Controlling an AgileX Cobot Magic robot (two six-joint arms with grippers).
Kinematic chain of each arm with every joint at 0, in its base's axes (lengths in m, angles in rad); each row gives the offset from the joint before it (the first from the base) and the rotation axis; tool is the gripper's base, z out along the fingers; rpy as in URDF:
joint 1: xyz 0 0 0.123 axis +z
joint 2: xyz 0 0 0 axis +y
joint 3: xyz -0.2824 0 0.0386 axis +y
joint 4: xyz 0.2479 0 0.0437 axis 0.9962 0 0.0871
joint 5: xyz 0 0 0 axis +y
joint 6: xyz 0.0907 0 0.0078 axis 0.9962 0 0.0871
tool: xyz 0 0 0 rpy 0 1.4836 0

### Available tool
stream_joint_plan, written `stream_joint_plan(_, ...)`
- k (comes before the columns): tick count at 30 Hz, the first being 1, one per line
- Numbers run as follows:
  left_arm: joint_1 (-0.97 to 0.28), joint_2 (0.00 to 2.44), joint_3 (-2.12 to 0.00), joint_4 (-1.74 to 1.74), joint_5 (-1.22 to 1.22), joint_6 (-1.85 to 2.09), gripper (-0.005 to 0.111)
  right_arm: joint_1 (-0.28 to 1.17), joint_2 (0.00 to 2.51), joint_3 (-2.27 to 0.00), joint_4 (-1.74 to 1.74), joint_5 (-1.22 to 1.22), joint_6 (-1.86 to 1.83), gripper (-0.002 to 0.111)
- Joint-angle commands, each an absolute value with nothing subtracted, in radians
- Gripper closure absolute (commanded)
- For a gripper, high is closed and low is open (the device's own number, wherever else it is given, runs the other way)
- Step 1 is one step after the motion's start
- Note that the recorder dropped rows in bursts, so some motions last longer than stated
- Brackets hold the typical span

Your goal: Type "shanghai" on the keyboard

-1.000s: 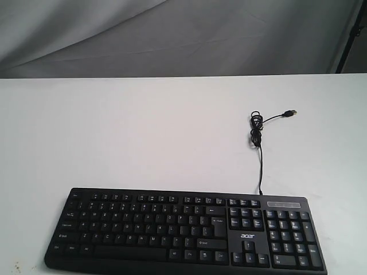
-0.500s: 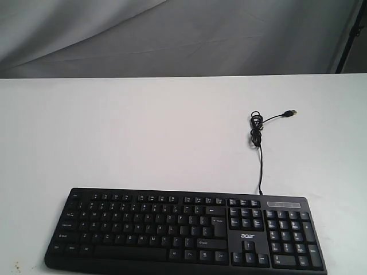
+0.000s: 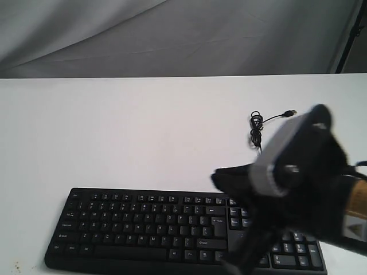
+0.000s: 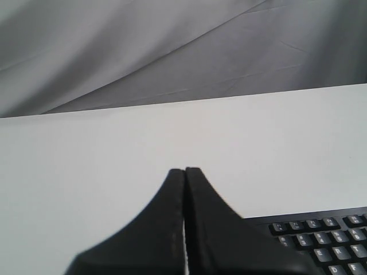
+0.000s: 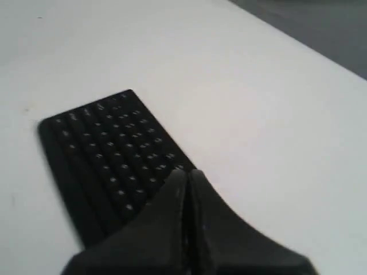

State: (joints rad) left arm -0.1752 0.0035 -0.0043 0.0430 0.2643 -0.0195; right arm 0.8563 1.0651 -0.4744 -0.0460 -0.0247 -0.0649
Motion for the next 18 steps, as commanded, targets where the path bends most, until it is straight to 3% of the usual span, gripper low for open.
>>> stream_joint_plan(1,-0.179,0.0,0.0,0.043,0.261,-0.022,0.107,0.966,1.29,-0.65,-0.042,-0.028,-0.018,0.108)
stream_joint_plan(18,-0.179,0.0,0.0,0.043,0.261,-0.022,0.107,1.07,1.869,-1.064,0.023,-0.035,-0.124,0.108)
